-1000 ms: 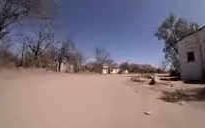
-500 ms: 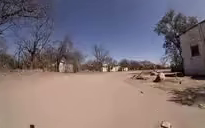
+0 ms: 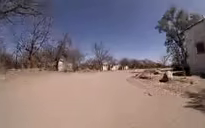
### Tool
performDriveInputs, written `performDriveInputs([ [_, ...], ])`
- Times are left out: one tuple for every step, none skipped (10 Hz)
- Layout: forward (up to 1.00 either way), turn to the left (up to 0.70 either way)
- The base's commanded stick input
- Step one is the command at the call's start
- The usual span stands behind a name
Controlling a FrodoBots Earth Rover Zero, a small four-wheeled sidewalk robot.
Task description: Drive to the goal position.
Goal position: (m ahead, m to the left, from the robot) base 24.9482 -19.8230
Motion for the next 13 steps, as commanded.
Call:
performDriveInputs([
  [1.0,0.0],
  [1.0,0.0],
  [1.0,0.0],
  [1.0,0.0],
  [1.0,0.0],
  [1.0,0.0],
  [1.0,0.0],
  [1.0,0.0],
  [1.0,0.0],
  [1.0,0.0],
  [1.0,0.0],
  [1.0,0.0],
  [1.0,0.0],
])
